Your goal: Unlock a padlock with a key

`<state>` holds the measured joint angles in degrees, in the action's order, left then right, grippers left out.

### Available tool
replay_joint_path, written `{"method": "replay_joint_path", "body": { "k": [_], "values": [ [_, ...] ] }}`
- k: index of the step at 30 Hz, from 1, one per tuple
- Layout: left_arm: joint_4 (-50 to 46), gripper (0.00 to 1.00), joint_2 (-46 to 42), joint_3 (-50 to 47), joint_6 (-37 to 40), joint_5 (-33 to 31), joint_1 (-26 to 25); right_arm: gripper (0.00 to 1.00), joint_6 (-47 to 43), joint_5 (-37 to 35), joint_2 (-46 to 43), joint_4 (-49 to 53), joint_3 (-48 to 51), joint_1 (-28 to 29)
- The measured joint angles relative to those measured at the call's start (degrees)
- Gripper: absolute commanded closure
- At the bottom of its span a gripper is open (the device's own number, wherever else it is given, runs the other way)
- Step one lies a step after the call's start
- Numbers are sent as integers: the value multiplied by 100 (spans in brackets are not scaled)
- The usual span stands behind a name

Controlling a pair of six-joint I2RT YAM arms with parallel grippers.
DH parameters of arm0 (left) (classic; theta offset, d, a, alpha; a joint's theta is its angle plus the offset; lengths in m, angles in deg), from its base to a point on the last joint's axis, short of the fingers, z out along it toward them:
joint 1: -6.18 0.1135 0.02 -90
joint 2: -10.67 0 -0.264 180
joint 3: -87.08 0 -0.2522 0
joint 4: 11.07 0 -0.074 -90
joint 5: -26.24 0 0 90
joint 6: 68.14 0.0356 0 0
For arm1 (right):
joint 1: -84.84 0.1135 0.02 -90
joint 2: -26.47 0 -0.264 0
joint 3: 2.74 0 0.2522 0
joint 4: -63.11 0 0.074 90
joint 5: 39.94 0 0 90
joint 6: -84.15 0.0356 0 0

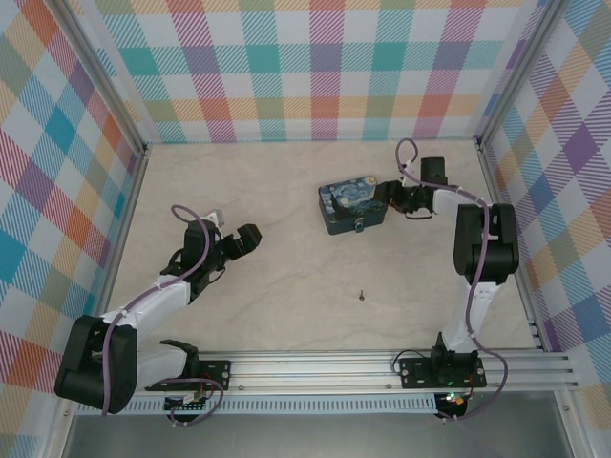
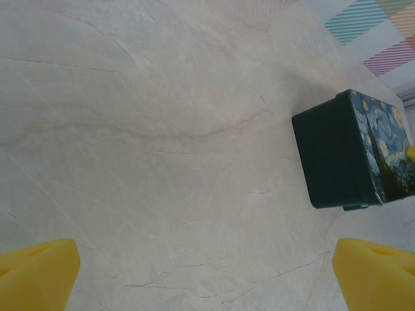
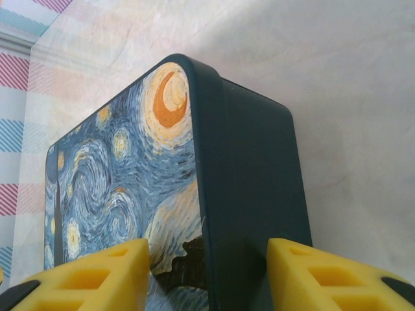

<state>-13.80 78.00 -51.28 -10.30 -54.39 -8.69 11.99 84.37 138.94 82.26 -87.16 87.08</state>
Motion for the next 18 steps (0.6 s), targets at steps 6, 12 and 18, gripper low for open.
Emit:
{"method": "replay_joint_path", "body": {
  "k": [6, 12, 18],
  "values": [
    [-7, 0, -22, 0, 2, -2, 0, 40, 289, -17, -719, -310, 1067, 319],
    [-13, 0, -22, 0, 2, 0, 0, 31, 625, -9, -1246, -649, 1893, 717],
    [-13, 0, -22, 0, 0, 4, 0, 28, 992, 24, -1543, -1115, 2417, 1204]
  ]
}}
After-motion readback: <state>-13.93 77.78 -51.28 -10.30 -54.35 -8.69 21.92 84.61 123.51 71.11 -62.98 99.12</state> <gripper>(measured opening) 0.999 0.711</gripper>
